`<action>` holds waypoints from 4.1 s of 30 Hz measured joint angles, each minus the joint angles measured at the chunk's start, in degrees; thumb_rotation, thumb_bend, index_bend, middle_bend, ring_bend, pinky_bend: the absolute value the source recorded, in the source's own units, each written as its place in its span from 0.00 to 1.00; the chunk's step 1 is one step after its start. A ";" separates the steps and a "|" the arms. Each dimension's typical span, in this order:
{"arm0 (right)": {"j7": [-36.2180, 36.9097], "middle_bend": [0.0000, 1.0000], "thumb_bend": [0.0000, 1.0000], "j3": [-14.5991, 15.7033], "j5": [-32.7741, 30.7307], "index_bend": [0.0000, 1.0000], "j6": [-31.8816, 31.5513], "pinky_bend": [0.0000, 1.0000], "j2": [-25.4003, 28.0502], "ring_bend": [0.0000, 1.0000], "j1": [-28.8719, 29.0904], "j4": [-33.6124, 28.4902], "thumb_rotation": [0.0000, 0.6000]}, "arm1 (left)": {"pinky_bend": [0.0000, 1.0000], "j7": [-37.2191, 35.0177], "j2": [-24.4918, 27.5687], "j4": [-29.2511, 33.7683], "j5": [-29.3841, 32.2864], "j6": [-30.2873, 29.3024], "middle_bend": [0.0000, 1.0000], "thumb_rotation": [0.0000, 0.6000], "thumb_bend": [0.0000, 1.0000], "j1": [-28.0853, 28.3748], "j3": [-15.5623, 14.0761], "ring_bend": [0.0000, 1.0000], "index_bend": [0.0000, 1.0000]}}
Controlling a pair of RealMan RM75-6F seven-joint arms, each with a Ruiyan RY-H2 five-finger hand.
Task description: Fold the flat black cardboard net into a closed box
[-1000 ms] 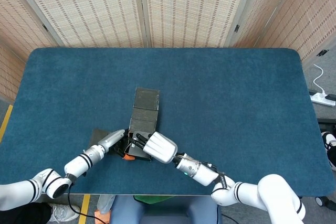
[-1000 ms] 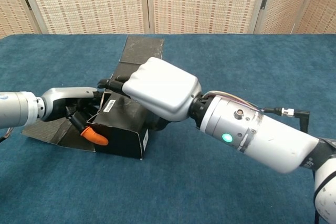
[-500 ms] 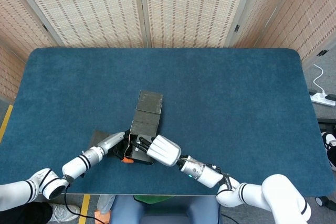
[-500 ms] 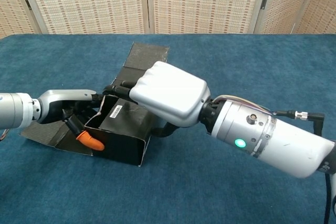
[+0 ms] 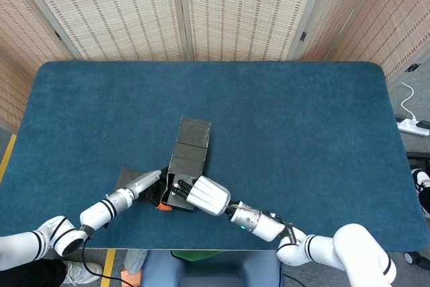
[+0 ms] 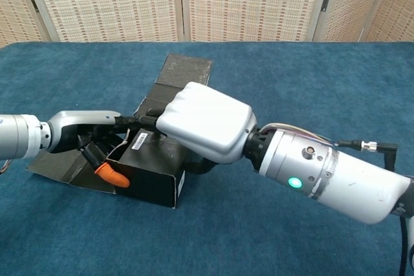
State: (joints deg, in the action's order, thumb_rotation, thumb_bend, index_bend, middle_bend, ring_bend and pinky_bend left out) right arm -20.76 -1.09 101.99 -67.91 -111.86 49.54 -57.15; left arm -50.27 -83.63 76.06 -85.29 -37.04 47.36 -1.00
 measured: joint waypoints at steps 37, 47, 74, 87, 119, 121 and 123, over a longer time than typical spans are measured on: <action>-0.74 0.35 0.14 0.95 0.74 0.24 1.95 1.00 1.54 0.78 0.24 -1.56 1.00 | 0.69 1.12 -2.16 -1.74 2.01 0.09 0.29 1.00 0.16 -0.47 0.54 0.52 0.27; -2.32 0.35 0.14 0.63 0.55 0.24 1.59 1.00 3.75 0.78 -0.24 -4.24 1.00 | 0.69 4.23 -3.12 -1.83 4.29 -0.42 0.34 1.00 0.16 -1.57 1.64 0.53 0.33; -8.87 0.55 0.22 2.50 -1.11 0.56 9.94 1.00 6.18 0.80 -0.27 -8.00 1.00 | 0.70 5.42 -3.20 -0.76 4.98 0.74 0.36 1.00 0.16 -2.51 2.73 0.54 0.34; -8.87 0.84 0.24 0.90 -2.23 0.83 12.41 1.00 6.99 0.81 1.18 -9.42 1.00 | 0.70 4.87 -2.91 -0.29 4.21 0.47 0.36 1.00 0.16 -2.99 2.69 0.54 0.34; -8.44 0.93 0.31 0.22 -2.97 0.95 17.22 1.00 10.74 0.85 5.17 -10.33 1.00 | 0.67 15.66 -5.28 -0.54 7.15 -4.08 0.37 1.00 0.19 -5.34 4.04 0.54 0.35; -8.40 0.78 0.30 0.31 -2.54 0.84 16.79 1.00 10.84 0.83 5.22 -9.94 1.00 | 0.66 16.90 -5.67 -0.68 7.76 -4.64 0.36 1.00 0.19 -5.59 4.34 0.54 0.35; -8.05 0.63 0.28 0.50 -1.56 0.68 15.22 1.00 10.96 0.82 5.20 -9.26 1.00 | 0.65 18.87 -6.18 -0.69 8.86 -5.39 0.36 1.00 0.19 -5.94 4.75 0.53 0.34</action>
State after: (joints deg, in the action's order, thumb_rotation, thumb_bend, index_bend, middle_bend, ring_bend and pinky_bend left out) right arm -28.82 -0.58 100.43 -52.69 -100.90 54.74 -66.41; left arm -31.40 -89.81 75.37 -76.43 -42.43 41.42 3.75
